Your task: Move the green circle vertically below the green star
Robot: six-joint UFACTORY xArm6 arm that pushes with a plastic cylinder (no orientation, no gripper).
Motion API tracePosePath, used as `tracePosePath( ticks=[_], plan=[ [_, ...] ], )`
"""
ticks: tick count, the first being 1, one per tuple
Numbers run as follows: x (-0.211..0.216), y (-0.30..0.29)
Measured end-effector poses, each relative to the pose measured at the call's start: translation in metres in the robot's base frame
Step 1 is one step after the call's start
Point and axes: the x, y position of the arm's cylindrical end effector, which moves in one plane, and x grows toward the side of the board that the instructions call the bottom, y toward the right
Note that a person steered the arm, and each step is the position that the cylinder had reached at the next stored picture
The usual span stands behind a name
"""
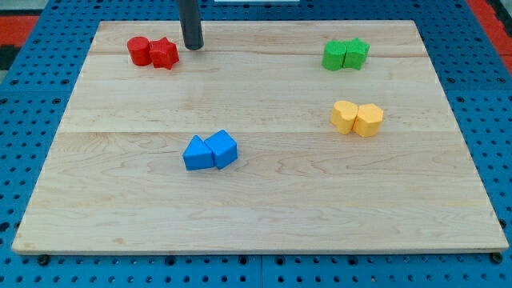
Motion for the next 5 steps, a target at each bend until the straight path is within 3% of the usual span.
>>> tracePosePath(
  ticks=[1, 5],
  plan=[
    [0.000, 0.044],
    [0.090, 0.194]
  ],
)
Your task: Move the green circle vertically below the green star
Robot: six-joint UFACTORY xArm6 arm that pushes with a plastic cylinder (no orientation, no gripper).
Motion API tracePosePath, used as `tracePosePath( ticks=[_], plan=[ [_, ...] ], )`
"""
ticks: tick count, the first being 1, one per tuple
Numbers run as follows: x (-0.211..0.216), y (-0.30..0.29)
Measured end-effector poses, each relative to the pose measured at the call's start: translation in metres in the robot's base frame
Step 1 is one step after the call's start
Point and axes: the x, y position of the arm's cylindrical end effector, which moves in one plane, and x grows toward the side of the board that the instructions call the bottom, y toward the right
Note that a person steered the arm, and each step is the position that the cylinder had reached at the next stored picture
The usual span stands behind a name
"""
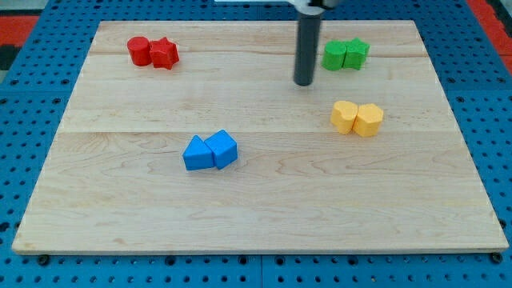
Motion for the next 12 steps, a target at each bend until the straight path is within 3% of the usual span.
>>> tracePosePath(
  ticks=[2, 5, 6, 7, 9, 12],
  plan=[
    [-0.022, 0.075],
    [-0.081, 0.075],
    [-0.088, 0.078],
    [-0.058, 0.095],
    [-0.033, 0.019],
    [-0.047, -0.051]
  ],
)
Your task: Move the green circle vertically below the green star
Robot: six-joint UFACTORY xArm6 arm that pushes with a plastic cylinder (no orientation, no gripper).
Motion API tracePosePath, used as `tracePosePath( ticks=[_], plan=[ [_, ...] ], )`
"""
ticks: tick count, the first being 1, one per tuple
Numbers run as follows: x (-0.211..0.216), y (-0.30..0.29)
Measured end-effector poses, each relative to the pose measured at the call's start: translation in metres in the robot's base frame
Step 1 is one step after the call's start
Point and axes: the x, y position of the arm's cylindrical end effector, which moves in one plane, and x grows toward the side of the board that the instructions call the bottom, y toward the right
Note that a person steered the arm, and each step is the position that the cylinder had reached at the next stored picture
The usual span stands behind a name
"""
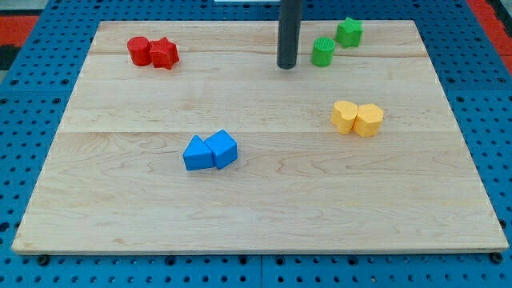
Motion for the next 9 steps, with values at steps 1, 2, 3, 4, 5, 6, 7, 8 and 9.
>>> tracePosePath(
  ticks=[1, 2, 3, 4, 5, 6, 7, 8, 9],
  plan=[
    [-0.015, -0.001],
    [-0.024, 0.011],
    [-0.024, 0.017],
    [-0.024, 0.022],
    [-0.024, 0.038],
    [-0.024, 0.050],
    [-0.024, 0.069],
    [-0.023, 0.083],
    [0.016, 0.083]
  ],
)
